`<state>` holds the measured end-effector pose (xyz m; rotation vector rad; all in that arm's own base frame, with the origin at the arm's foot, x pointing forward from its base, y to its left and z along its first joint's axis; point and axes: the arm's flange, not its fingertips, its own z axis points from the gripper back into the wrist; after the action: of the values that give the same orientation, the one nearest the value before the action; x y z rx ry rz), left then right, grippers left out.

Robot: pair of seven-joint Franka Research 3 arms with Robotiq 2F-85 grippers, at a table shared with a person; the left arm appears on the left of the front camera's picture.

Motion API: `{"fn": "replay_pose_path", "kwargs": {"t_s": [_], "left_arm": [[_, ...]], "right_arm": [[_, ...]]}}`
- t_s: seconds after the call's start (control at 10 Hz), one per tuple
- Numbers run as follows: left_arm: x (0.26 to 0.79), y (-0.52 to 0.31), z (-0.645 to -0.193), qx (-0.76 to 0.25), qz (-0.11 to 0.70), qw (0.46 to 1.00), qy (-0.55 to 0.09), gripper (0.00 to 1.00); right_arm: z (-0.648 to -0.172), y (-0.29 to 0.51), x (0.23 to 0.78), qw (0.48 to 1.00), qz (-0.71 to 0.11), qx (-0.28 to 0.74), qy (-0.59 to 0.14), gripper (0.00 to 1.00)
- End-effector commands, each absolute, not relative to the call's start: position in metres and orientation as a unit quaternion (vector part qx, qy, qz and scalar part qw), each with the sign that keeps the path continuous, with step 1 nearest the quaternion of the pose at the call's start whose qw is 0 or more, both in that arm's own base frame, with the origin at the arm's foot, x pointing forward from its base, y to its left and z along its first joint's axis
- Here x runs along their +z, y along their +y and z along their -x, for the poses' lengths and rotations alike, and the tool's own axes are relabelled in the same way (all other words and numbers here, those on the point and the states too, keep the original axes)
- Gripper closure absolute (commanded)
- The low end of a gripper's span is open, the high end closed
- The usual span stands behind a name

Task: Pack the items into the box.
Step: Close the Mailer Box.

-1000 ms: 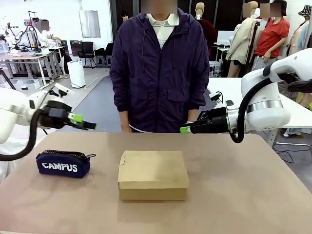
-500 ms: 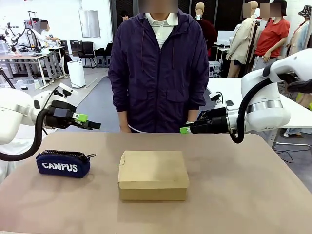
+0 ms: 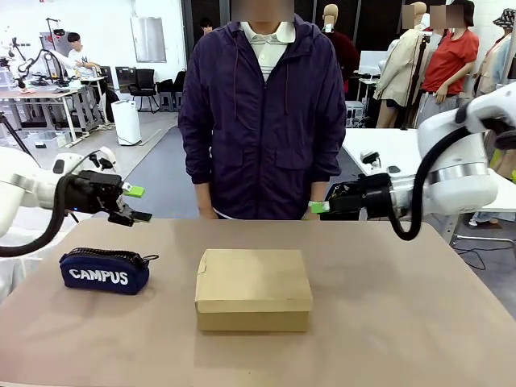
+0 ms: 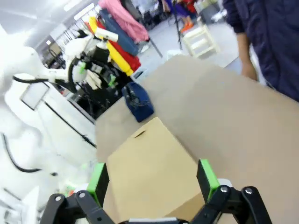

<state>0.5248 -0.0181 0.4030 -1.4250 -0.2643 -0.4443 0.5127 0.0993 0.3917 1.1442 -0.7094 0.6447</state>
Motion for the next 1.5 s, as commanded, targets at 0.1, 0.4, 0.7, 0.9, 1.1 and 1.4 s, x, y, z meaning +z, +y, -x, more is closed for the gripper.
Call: {"fn": "replay_pose_path", "kwargs": {"t_s": [0.1,0.4,0.7,0.9,1.1,1.4], "left_arm": [[0.436,0.008,-0.500,-0.112,0.619,0.769,-0.116,0.00],[0.448,0.062,-0.476,-0.013,0.627,0.770,-0.116,0.00],[0.446,0.072,-0.477,-0.021,0.625,0.772,-0.113,0.00],[0.446,0.072,-0.477,-0.021,0.625,0.772,-0.113,0.00],[0.446,0.072,-0.477,-0.021,0.625,0.772,-0.113,0.00],[0.446,0.072,-0.477,-0.021,0.625,0.772,-0.113,0.00]], "right_arm": [[-0.476,0.048,0.439,0.752,-0.610,0.157,-0.195,0.00],[-0.435,-0.023,0.442,0.778,-0.597,0.058,-0.189,0.00],[-0.436,-0.034,0.438,0.774,-0.599,0.064,-0.192,0.00],[-0.436,-0.034,0.438,0.774,-0.599,0.064,-0.192,0.00],[-0.436,-0.034,0.438,0.774,-0.599,0.064,-0.192,0.00],[-0.436,-0.034,0.438,0.774,-0.599,0.064,-0.192,0.00]]}}
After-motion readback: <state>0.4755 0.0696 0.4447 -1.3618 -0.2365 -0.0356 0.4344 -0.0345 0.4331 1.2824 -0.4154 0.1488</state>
